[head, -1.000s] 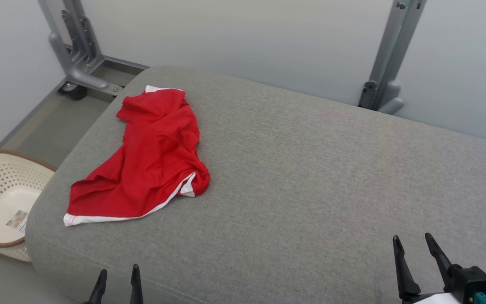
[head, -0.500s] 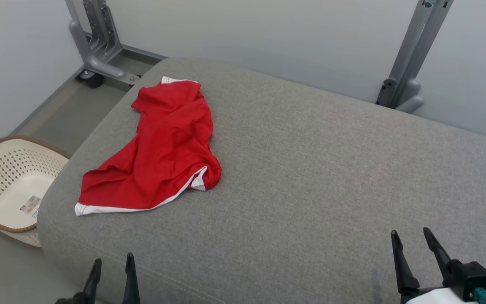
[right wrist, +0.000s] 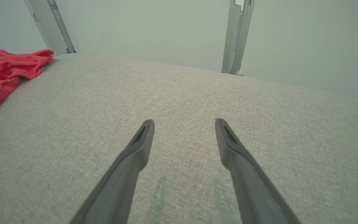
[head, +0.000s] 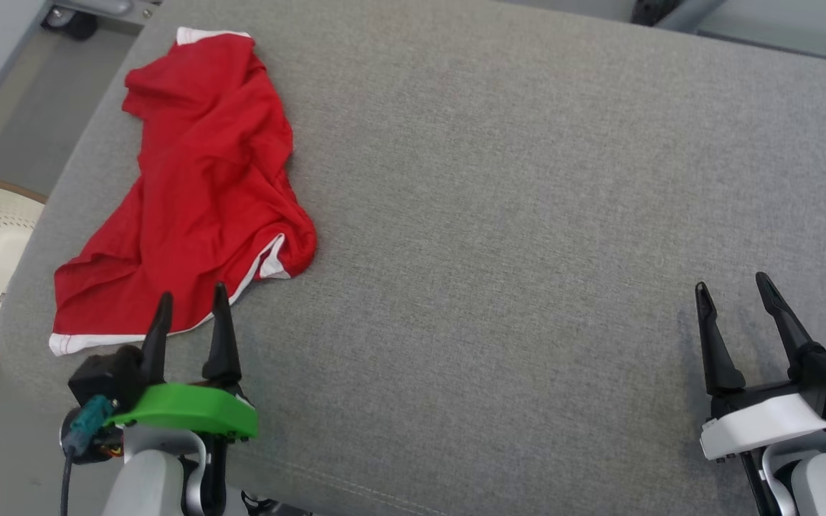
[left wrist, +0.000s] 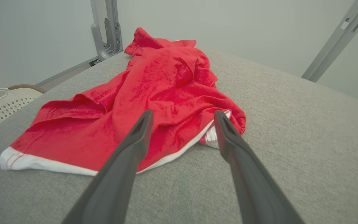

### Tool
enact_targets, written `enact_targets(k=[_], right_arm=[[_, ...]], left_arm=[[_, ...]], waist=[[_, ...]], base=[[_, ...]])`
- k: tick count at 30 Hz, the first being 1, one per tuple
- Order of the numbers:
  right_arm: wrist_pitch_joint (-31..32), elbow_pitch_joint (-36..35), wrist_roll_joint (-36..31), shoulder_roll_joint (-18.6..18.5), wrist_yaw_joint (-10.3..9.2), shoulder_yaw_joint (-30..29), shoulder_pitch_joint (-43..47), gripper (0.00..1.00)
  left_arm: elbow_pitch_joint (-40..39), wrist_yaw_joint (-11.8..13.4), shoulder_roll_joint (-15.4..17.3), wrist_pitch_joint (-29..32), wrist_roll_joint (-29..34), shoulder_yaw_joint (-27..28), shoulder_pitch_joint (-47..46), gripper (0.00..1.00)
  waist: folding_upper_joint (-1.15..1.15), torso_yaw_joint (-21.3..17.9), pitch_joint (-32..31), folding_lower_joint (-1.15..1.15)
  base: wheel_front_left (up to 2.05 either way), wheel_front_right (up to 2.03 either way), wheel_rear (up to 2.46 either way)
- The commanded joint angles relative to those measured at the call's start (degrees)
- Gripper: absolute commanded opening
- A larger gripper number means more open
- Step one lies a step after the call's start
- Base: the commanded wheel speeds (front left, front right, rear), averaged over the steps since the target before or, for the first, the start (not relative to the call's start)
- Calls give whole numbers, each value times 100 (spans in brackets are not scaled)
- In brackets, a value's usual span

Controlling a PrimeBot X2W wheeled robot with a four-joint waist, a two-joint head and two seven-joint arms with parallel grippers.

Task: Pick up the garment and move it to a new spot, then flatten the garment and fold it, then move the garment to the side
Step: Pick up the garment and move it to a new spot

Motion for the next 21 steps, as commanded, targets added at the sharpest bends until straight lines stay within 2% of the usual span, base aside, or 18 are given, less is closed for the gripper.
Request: enact_targets(k=[1,5,12,13,14,15,21], right_arm=[[-16,6,24,-16,-6,7,-117,100],[-16,55,36,16,-6,64,-207,100],[-16,107,49,104,-6,190,-385,100],[-16,113,51,115,-6,190,-393,100],[-16,125,53,136,-6,187,-399,100],[-17,134,57,151,-6,184,-404,100],[-17,181,70,248,-6,116,-270,100]], left_arm=[[154,39,23,-1,-52,81,-285,100],[1061,2,89,-1,-238,284,-891,100],[2704,-45,227,464,-708,582,-1626,100],[2876,-68,241,529,-779,625,-1669,96],[3025,-78,261,579,-810,643,-1721,46],[3145,-83,274,577,-839,650,-1776,0],[3332,-199,283,314,-889,632,-1893,0]], waist=[[0,-571,863,0],[0,-723,960,0],[0,-974,884,0],[0,-1008,869,0],[0,-1034,854,0],[0,-1054,836,0],[0,-1090,664,0]], base=[[0,0,0],[0,0,0],[0,0,0],[0,0,0],[0,0,0],[0,0,0],[0,0,0]])
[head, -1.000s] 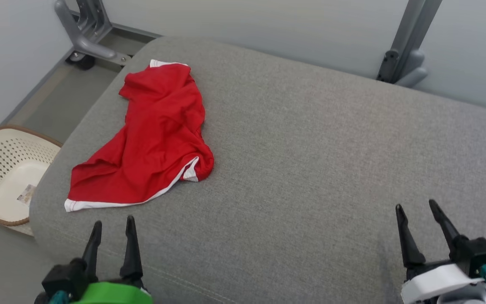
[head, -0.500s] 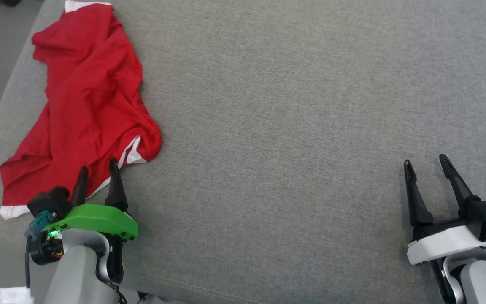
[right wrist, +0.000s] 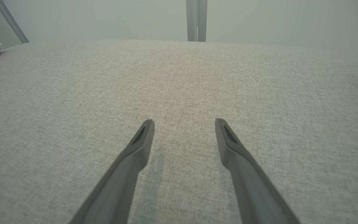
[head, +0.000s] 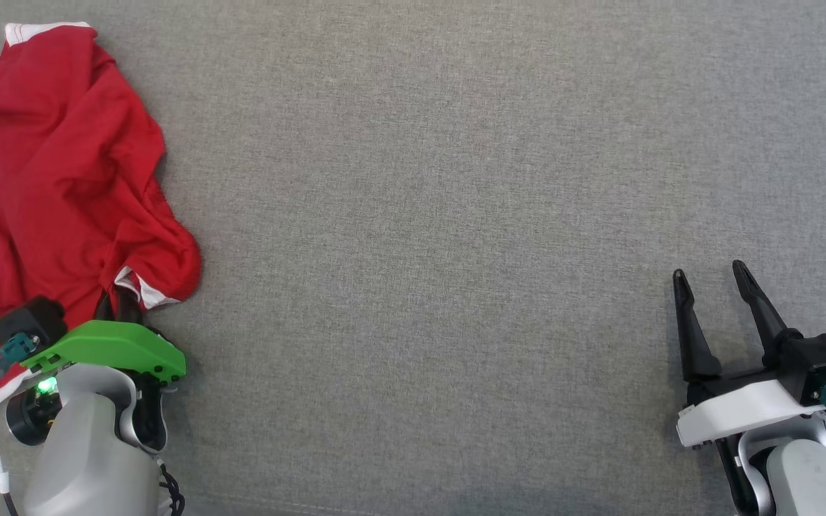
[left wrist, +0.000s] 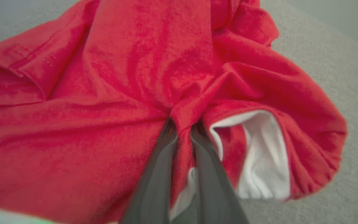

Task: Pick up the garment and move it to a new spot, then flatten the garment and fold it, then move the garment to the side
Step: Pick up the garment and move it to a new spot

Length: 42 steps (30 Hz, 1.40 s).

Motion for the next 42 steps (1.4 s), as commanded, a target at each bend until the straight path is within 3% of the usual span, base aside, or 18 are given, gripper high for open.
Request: enact_targets(k=[1,8,14,21,22,28,32,37,42], right_arm=[[-17,21,29,44,-6,-26,62,100],[-17,64,45,202,-6,-18,230,100],[-17,117,77,312,-6,35,303,100],[-17,225,148,418,-6,66,412,100],[-17,225,148,418,-6,66,412,100],[-17,252,202,449,-6,24,549,100],[-17,256,309,452,-6,34,562,100],[-17,264,434,454,-6,60,497,100],[-17,288,519,455,-6,61,490,100]], left_arm=[[51,-61,-107,17,-61,-62,92,0],[-784,-129,-40,-187,29,-90,119,0],[-2112,-98,-124,5,86,-304,318,0],[-4479,221,-215,721,150,-692,787,0],[-4479,221,-215,721,150,-692,787,0],[-6589,628,-281,1479,307,-1128,1131,0],[-7487,817,-298,2035,345,-1522,1279,0],[-8099,899,-325,2537,186,-2177,1455,0],[-8180,1019,-355,2647,-144,-2739,1521,0]], waist=[[0,-6,-113,0],[0,-8,-482,0],[0,-163,-838,0],[0,-581,-1157,0],[0,-581,-1157,0],[0,-1020,-1296,0],[0,-1335,-1302,0],[0,-1726,-1258,0],[0,-2089,-1228,0]], base=[[0,0,0],[0,0,0],[0,0,0],[0,0,0],[0,0,0],[0,0,0],[0,0,0],[0,0,0],[0,0,0]])
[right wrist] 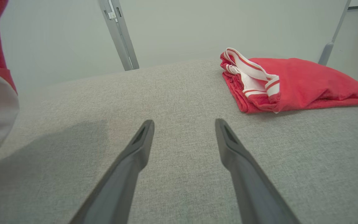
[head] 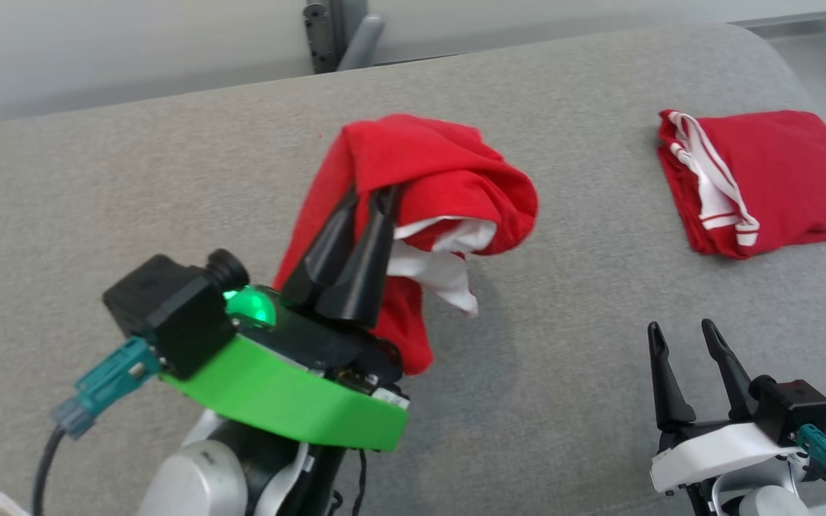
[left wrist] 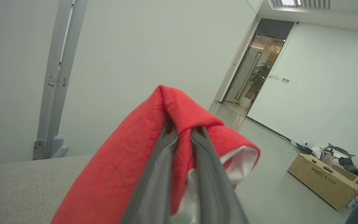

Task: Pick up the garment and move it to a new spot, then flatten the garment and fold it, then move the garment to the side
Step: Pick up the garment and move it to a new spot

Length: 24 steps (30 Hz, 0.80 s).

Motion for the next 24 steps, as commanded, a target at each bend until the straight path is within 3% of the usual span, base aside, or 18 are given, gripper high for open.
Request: enact_targets(k=[1,8,15,21,24], right_arm=[[-17,17,42,-11,-6,2,-2,100],[-17,49,152,-9,-6,19,21,100],[-17,64,242,-8,-6,58,-17,100],[-17,59,230,-9,-6,33,-65,100],[-16,71,199,-9,-6,5,-80,100]], left_arm=[[43,34,8,-48,-16,-41,40,0],[914,177,-3,-265,-669,-394,35,0],[3189,171,123,-838,-596,-180,-195,0],[4821,-92,110,-1077,-658,-193,-404,0],[5173,-196,83,-1184,-720,-207,-488,0]], waist=[[0,-328,17,0],[0,-717,66,0],[0,-933,147,0],[0,-931,211,0],[0,-903,212,0]], base=[[0,0,0],[0,0,0],[0,0,0],[0,0,0],[0,0,0]])
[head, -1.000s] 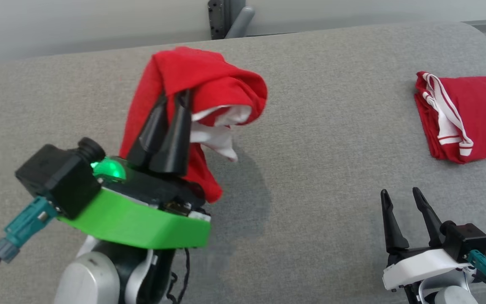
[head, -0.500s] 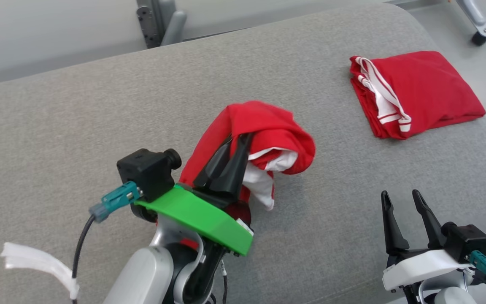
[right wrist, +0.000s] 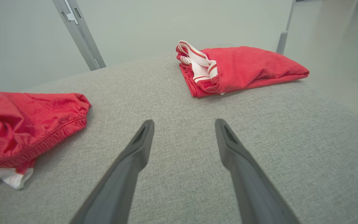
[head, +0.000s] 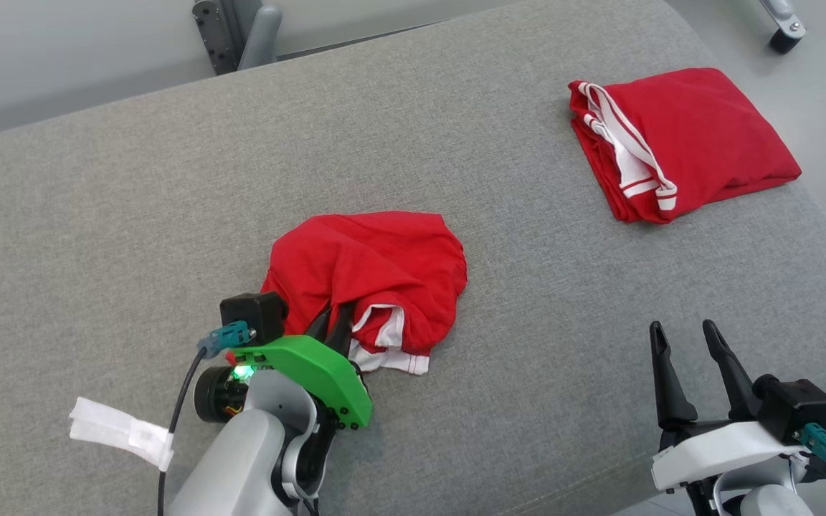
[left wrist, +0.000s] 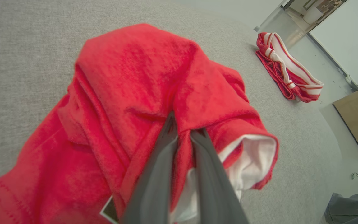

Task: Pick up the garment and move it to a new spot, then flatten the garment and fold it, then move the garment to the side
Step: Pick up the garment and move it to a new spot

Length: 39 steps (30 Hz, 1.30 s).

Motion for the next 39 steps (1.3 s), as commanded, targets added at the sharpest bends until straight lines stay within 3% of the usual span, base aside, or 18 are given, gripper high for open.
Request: enact_targets(k=[1,7,8,10,11,19,29,33,39], right_arm=[[-16,6,-44,-9,-6,-13,-57,100],[-16,38,-123,-10,-6,0,-74,100],[-16,35,-133,-10,-6,4,-81,100],[-16,20,-162,-10,-6,1,-82,100],[-16,12,-165,-10,-6,-10,-86,100],[-16,-135,-306,-11,-6,-129,-101,100],[-16,-393,-523,-11,-6,-415,15,100],[-16,-472,-594,-11,-6,-492,123,100],[-16,-530,-748,-65,-6,-514,363,100]], left_arm=[[144,-70,-19,-71,-19,11,-110,0],[816,-161,-58,-384,-146,-113,-380,0],[888,-158,-65,-433,-171,-130,-418,11],[961,-175,-78,-512,-203,-187,-465,62],[963,-182,-80,-542,-208,-235,-483,100],[66,-70,-21,-673,-53,-559,-108,100],[-1995,641,561,-698,257,-505,900,100],[-2311,685,741,-972,300,-401,1242,100],[-2129,690,998,-1444,413,-206,1655,100]], waist=[[0,38,-7,0],[0,177,-52,0],[0,197,-55,0],[0,246,-70,0],[0,273,-81,0],[0,446,-193,0],[0,946,-424,0],[0,1197,-587,0],[0,1559,-865,0]], base=[[0,0,0],[0,0,0],[0,0,0],[0,0,0],[0,0,0],[0,0,0],[0,0,0],[0,0,0],[0,0,0]])
